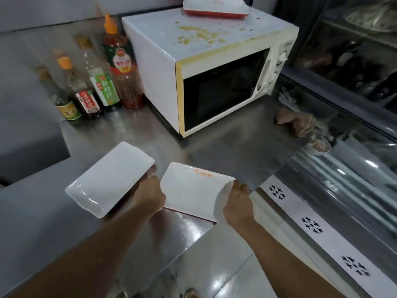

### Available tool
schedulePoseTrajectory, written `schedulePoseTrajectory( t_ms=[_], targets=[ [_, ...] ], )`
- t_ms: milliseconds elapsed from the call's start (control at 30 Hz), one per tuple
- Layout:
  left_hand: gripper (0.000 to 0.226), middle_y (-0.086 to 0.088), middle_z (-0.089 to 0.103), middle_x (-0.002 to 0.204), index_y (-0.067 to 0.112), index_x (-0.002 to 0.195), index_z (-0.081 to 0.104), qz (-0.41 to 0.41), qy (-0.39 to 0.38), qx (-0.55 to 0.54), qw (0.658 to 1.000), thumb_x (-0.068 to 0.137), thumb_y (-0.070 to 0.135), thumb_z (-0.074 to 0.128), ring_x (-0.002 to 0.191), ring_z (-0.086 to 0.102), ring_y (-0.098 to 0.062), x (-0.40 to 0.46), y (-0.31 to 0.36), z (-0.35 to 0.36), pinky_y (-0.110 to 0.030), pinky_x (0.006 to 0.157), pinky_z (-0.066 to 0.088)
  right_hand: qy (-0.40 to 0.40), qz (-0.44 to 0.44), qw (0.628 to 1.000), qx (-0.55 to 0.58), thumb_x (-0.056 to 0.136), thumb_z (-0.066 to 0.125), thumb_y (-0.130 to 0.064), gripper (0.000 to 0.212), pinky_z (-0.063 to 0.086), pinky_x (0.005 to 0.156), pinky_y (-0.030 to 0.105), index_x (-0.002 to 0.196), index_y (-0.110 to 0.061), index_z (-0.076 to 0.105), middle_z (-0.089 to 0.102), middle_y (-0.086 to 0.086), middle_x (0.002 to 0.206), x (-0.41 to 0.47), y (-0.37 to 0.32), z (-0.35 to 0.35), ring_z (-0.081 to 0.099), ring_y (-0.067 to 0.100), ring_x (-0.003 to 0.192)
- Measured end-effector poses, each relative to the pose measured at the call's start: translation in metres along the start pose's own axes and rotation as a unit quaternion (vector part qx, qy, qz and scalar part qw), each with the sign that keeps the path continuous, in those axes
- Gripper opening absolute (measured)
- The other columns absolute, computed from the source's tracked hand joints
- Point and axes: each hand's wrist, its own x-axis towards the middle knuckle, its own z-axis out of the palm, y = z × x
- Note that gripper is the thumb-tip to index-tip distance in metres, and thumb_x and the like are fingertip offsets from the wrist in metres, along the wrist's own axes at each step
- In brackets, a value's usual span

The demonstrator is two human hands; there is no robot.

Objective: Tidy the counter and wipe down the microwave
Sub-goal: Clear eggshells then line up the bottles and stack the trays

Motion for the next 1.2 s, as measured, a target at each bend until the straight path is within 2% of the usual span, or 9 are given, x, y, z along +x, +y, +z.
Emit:
schedulePoseTrajectory(
  t_ms=[100,133,300,433,567,700,867,1000,1200],
  targets=[
    [0.026,-0.014,0.06,0.119,0.005,0.109,0.054,-0.033,0.014,-0.02,0.999,0.084,0.004,0.048,0.116,0.052,-0.032,-0.005,-0.009,-0.002,-0.034,0.094,0.041,0.002,-0.035,0.997,-0.063,0.089,0.054,-0.012,0.065,0.041,0.095,0.023,0.141,-0.001,0.015,0.032,0.015,0.136,0.002,-0.005,-0.002,0.044,0.027,0.122],
    [0.027,-0.015,0.06,0.116,0.005,0.11,0.054,-0.042,0.022,-0.028,0.998,0.083,0.004,0.047,0.114,0.053,-0.033,-0.008,-0.012,-0.005,-0.036,0.092,0.042,0.013,-0.042,0.998,-0.05,0.087,0.056,-0.01,0.069,0.04,0.097,0.023,0.141,-0.002,0.015,0.033,0.014,0.137,0.002,-0.01,-0.004,0.044,0.026,0.123],
    [0.017,-0.012,0.064,0.101,0.01,0.096,0.055,-0.103,0.065,-0.09,0.988,0.08,0.006,0.05,0.098,0.057,-0.032,-0.014,-0.047,-0.032,-0.036,0.082,0.048,0.025,-0.079,0.995,0.053,0.078,0.055,0.006,0.062,0.044,0.092,0.035,0.135,-0.008,0.035,0.045,0.015,0.129,0.005,-0.055,-0.008,0.054,0.032,0.111],
    [0.013,-0.009,0.064,0.092,0.014,0.085,0.053,-0.145,0.097,-0.128,0.976,0.076,0.005,0.053,0.085,0.055,-0.027,-0.018,-0.082,-0.054,-0.033,0.071,0.047,0.022,-0.142,0.987,0.066,0.078,0.055,0.005,0.052,0.043,0.09,0.03,0.128,-0.008,0.045,0.051,0.014,0.125,0.01,-0.105,-0.006,0.053,0.028,0.113],
    [0.012,-0.005,0.061,0.084,0.015,0.081,0.053,-0.192,0.1,-0.159,0.963,0.074,0.006,0.057,0.075,0.053,-0.022,-0.019,-0.115,-0.074,-0.028,0.062,0.041,0.014,-0.192,0.979,0.064,0.077,0.053,0.01,0.049,0.042,0.094,0.033,0.125,-0.004,0.05,0.051,0.015,0.124,0.018,-0.157,-0.001,0.052,0.029,0.114],
    [0.011,-0.002,0.055,0.071,0.012,0.072,0.053,-0.19,0.106,-0.19,0.957,0.073,0.003,0.06,0.064,0.049,-0.019,-0.018,-0.142,-0.082,-0.022,0.047,0.033,0.013,-0.232,0.972,0.024,0.076,0.05,0.011,0.046,0.041,0.093,0.035,0.12,-0.003,0.052,0.053,0.015,0.121,0.025,-0.195,0.009,0.051,0.031,0.113],
    [0.012,-0.004,0.057,0.071,0.014,0.073,0.053,-0.193,0.1,-0.22,0.951,0.076,0.003,0.057,0.063,0.051,-0.02,-0.015,-0.159,-0.079,-0.02,0.046,0.033,-0.011,-0.241,0.97,0.017,0.08,0.047,0.005,0.044,0.044,0.094,0.036,0.122,-0.007,0.056,0.058,0.012,0.121,0.041,-0.227,0.024,0.053,0.029,0.113],
    [0.009,-0.011,0.069,0.077,0.011,0.068,0.058,-0.212,0.061,-0.233,0.947,0.076,0.008,0.058,0.071,0.065,-0.027,-0.011,-0.162,-0.068,-0.023,0.057,0.043,-0.034,-0.245,0.969,0.011,0.081,0.048,0.004,0.049,0.043,0.093,0.032,0.127,-0.012,0.055,0.058,0.01,0.124,0.059,-0.24,0.033,0.054,0.027,0.113],
    [0.016,-0.011,0.071,0.089,0.004,0.09,0.065,-0.252,0.038,-0.244,0.936,0.079,0.014,0.057,0.084,0.068,-0.028,-0.005,-0.156,-0.059,-0.026,0.068,0.051,-0.055,-0.267,0.962,-0.006,0.079,0.05,0.006,0.048,0.046,0.092,0.034,0.123,-0.013,0.056,0.057,0.009,0.123,0.085,-0.244,0.045,0.056,0.027,0.109]
  ],
)
